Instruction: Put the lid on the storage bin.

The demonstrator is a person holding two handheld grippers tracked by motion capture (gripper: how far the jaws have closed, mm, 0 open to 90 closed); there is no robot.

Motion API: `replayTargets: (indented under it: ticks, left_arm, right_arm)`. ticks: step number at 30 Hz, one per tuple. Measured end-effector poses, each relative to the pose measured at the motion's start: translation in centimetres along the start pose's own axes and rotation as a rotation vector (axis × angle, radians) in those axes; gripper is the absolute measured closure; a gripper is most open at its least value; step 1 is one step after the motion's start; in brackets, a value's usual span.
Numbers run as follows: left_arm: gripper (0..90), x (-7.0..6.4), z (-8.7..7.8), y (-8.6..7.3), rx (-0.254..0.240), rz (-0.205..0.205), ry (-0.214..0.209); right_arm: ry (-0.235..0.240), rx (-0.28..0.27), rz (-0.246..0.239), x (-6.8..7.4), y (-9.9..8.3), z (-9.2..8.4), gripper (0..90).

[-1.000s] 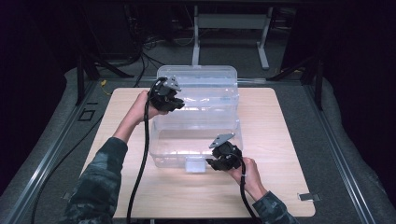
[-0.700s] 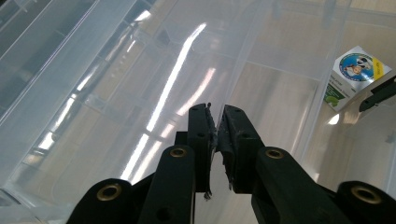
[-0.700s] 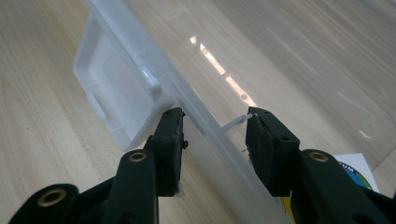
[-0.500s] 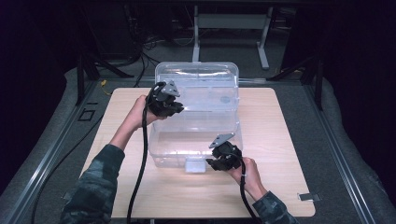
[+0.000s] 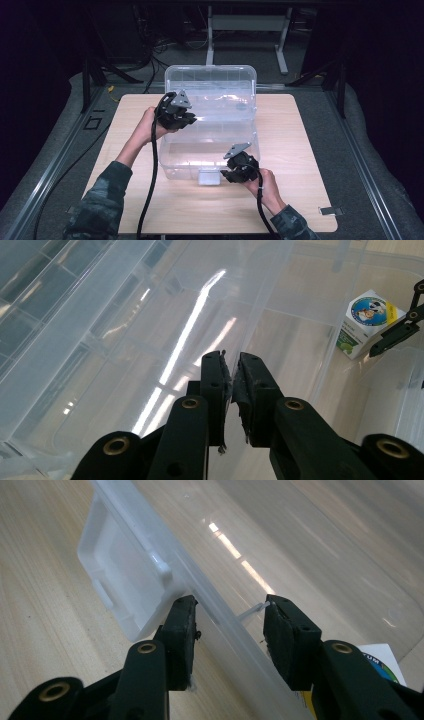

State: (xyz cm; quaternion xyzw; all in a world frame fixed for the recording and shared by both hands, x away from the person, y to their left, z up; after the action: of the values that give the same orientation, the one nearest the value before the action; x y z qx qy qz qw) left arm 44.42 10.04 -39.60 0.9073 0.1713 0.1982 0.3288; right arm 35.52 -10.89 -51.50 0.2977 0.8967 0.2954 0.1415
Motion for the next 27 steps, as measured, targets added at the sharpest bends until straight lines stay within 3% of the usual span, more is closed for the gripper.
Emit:
replayTargets:
  ticks: [27]
  left_arm:
    - [80.9, -2.0, -0.6, -1.1, -0.048, -0.013, 0.036]
  right_arm:
    - [-0.005, 0.003, -0.003, 0.0, 0.0, 0.0, 56.6]
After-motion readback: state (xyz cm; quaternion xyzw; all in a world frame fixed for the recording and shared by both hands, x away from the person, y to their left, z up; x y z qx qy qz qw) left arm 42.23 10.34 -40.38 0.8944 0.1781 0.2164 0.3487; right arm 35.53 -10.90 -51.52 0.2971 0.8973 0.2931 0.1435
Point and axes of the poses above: each handheld gripper's, and its own axes: z roughly forward along the jaws, y roughly out of its top, x roughly to its left, the point moved 3 cm from there along z, roughly forward along the jaws, and after that the axes turned 1 degree about x, right-handed, at the moved point
